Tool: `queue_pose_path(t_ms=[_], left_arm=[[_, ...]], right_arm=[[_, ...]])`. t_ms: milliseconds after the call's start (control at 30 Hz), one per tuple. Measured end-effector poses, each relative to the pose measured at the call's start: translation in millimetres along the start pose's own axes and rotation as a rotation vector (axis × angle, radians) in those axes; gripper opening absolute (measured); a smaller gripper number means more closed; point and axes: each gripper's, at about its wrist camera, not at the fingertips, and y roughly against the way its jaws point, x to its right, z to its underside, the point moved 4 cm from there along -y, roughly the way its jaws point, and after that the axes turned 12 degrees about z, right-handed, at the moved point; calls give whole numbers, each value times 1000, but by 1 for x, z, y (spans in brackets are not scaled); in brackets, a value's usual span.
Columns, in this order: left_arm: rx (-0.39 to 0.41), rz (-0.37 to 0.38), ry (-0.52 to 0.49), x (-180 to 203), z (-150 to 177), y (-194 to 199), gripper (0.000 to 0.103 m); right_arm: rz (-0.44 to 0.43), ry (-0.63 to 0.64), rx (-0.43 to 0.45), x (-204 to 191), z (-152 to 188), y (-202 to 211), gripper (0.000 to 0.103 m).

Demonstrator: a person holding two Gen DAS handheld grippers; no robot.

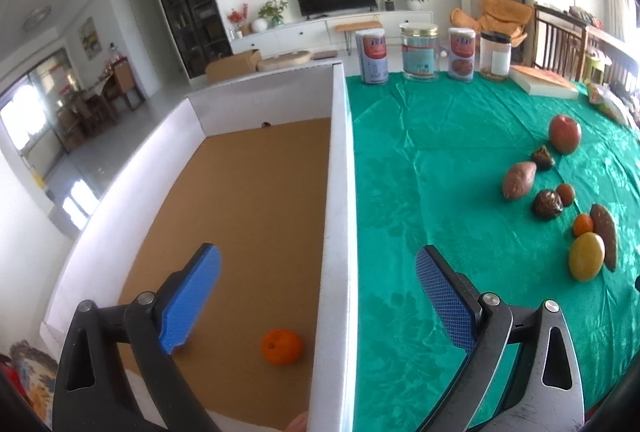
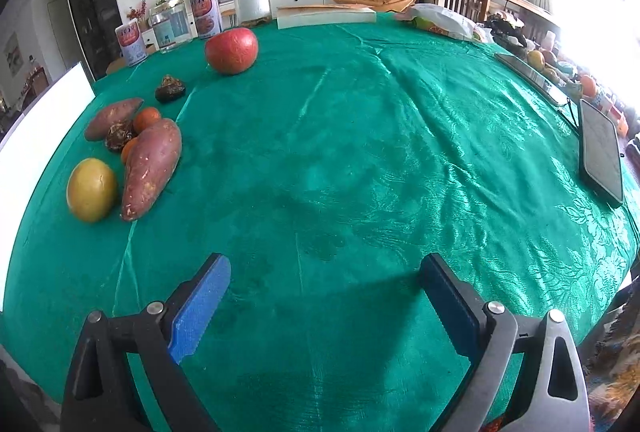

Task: Organize fruits
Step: 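Withdraw both grippers from the box back over the table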

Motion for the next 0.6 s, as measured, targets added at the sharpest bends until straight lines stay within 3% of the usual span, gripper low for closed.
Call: queue_pose_path(t_ms=[600], left_arm=[[-7, 26, 64, 5, 16, 17, 99]], right_arm=[[10, 16, 3, -4, 4, 0, 103]])
